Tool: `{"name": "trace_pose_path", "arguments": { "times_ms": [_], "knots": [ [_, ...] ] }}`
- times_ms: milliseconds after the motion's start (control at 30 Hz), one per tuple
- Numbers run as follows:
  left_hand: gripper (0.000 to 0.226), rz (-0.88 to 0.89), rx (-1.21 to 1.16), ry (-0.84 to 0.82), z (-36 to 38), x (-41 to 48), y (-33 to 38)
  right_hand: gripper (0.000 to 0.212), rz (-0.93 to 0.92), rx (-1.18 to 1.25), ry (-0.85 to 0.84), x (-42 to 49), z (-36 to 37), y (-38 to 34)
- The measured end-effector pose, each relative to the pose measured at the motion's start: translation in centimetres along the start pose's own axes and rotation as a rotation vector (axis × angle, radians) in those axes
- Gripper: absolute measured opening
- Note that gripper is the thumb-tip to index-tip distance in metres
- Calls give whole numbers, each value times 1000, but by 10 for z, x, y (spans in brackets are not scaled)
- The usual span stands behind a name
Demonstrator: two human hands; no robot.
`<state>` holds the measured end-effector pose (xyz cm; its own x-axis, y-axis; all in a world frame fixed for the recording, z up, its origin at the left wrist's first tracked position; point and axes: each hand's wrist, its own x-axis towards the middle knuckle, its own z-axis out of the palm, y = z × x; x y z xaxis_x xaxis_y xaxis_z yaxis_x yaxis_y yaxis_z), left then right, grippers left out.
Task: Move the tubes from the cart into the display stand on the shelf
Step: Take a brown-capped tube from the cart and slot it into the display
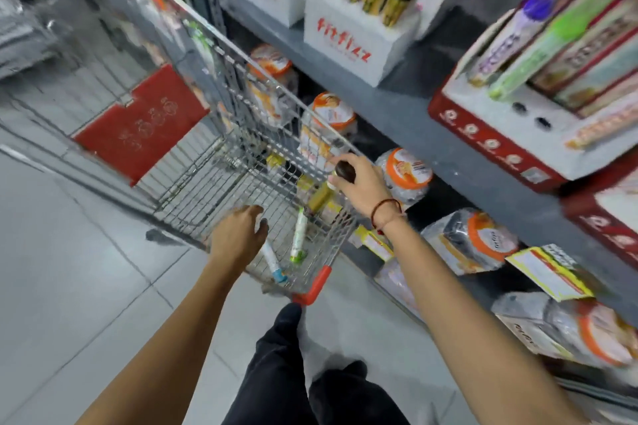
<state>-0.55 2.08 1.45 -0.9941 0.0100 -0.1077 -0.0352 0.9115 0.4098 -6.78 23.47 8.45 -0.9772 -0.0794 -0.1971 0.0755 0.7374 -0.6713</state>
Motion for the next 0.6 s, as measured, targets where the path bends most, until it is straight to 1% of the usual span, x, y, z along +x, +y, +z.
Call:
{"name": "trace_pose_path", "arguments": {
  "times_ms": [67, 167, 300, 433, 500, 600],
  "knots": [
    [29, 71, -10, 19, -3, 9, 25, 32, -32, -7, 77, -17, -37, 0],
    [27, 236, -39, 64, -6, 28, 78, 32, -39, -35, 187, -48, -94, 2],
    [30, 542, -127, 146, -6, 51, 164, 31, -31, -62, 358, -95, -168, 10],
    [25, 811, -178, 201, -1, 55, 240, 28, 28, -29, 420, -141, -229, 21],
    [25, 891, -174, 181, 3, 50, 268, 25, 53, -43, 436, -159, -252, 27],
    [28, 973, -177, 100, 14, 41, 295, 24, 86, -118, 457, -180, -275, 35]
  ]
}}
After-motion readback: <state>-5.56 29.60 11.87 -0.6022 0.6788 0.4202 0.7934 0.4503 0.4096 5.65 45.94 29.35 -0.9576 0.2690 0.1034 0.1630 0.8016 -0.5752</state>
